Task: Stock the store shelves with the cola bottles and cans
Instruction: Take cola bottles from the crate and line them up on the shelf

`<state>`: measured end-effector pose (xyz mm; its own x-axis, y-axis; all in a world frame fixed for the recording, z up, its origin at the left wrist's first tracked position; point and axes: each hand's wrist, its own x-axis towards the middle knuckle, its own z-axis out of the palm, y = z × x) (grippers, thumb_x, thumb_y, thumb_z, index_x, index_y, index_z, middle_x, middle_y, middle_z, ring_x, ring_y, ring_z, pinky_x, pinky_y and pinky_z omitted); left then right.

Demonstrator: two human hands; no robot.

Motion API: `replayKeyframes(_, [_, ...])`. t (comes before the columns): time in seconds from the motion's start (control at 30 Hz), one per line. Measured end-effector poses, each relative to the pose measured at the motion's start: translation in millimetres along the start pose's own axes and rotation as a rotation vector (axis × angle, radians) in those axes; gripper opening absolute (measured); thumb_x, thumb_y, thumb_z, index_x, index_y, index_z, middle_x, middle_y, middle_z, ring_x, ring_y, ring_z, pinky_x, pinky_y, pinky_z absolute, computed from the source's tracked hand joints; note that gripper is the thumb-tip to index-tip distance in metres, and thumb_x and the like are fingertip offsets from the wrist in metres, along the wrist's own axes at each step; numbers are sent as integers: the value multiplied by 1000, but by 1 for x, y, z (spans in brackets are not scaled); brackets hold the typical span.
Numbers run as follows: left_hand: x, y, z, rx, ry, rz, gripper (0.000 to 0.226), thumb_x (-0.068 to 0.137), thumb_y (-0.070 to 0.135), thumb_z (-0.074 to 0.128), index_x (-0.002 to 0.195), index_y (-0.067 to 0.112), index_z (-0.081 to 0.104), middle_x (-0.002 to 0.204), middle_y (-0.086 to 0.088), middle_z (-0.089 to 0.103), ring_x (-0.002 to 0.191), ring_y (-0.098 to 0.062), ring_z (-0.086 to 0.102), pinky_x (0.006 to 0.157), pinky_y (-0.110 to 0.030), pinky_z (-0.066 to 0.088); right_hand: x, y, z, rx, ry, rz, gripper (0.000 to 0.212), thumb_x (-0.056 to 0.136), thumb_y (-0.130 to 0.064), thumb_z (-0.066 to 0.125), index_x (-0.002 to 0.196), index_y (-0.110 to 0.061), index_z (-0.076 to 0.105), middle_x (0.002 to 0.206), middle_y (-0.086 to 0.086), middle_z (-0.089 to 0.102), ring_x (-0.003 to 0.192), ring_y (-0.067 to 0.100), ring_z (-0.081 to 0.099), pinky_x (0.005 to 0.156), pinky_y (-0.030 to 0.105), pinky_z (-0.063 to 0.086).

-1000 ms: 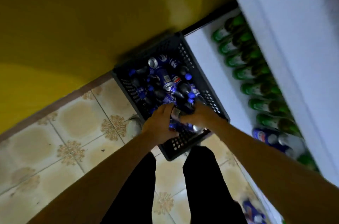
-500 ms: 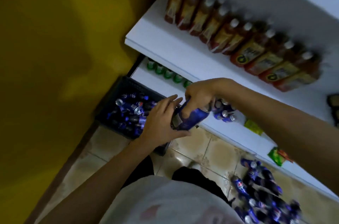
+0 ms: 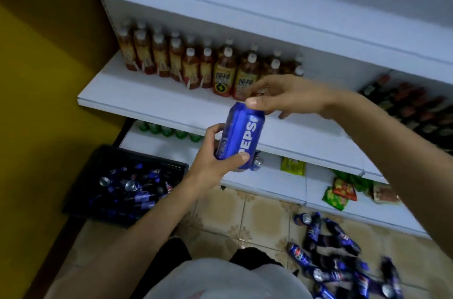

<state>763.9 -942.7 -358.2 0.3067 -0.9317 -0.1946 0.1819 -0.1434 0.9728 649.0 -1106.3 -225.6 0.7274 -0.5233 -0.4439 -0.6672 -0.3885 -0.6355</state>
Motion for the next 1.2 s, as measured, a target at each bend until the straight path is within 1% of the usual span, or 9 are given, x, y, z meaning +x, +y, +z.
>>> replayKeyframes(0.1, [-2,21,53,-315,-120,-61,72,59,38,75,122,17,47,99,-1,71,79,-21,66,67,-35,51,-41,46,-30,326,73,-89,61,62,-65,63,114,-33,58,104,-7,72,100,12,68,84,33,52])
replayKeyframes(0.2, [0,47,92,-588,-306,-115,78,54,54,79,118,11,62,107,-8,70,76,-19,65,61,-28,50,-64,75,-45,538,90,-175,74,61,-68,66,122,-27,55,103,-3,73,97,14,68,88,37,51])
replayKeyframes(0.3, [9,67,119,-766,-418,-135,69,54,57,77,107,13,71,104,-7,70,75,-15,66,60,-25,53,-72,82,-51,667,49,-297,96,52,-71,77,129,-21,51,101,-6,71,91,10,68,81,30,53])
replayKeyframes(0.5, [50,99,147,-860,-604,-108,68,62,58,72,110,9,69,103,-8,70,78,-16,68,73,-31,56,-69,77,-79,791,124,-374,60,68,-44,73,119,-17,56,80,-1,63,62,14,56,63,25,48])
replayKeyframes(0.63, [89,120,159,-673,-561,-105,62,70,62,63,112,17,71,110,-8,70,95,-23,68,78,-34,56,-63,81,-111,727,339,-332,64,57,-45,78,113,-18,62,100,2,74,86,21,70,68,30,53])
replayKeyframes(0.8, [140,149,170,25,-80,221,47,79,65,56,115,36,59,112,13,68,103,-2,64,82,-22,52,-49,96,-164,707,705,-328,73,52,-29,89,118,-22,58,106,-1,71,94,16,70,71,26,55])
replayKeyframes(0.87, [159,165,177,274,-83,386,53,66,66,69,112,44,53,110,25,62,100,8,59,76,-11,49,-39,104,-179,697,773,-307,71,59,-23,90,121,-23,56,110,-1,69,97,17,69,75,30,57])
replayKeyframes(1.0, [207,194,196,713,-117,463,72,64,56,76,125,34,45,109,22,55,96,0,59,80,-19,49,-24,116,-205,640,872,-270,69,62,-28,86,122,-28,53,111,-9,65,98,10,66,79,27,58])
replayKeyframes(1.2, [267,220,228,710,-186,484,69,60,44,84,116,27,49,103,15,59,92,-6,63,78,-28,55,-20,142,-250,594,826,-204,74,64,-18,87,127,-21,47,118,-1,62,104,18,64,84,40,58])
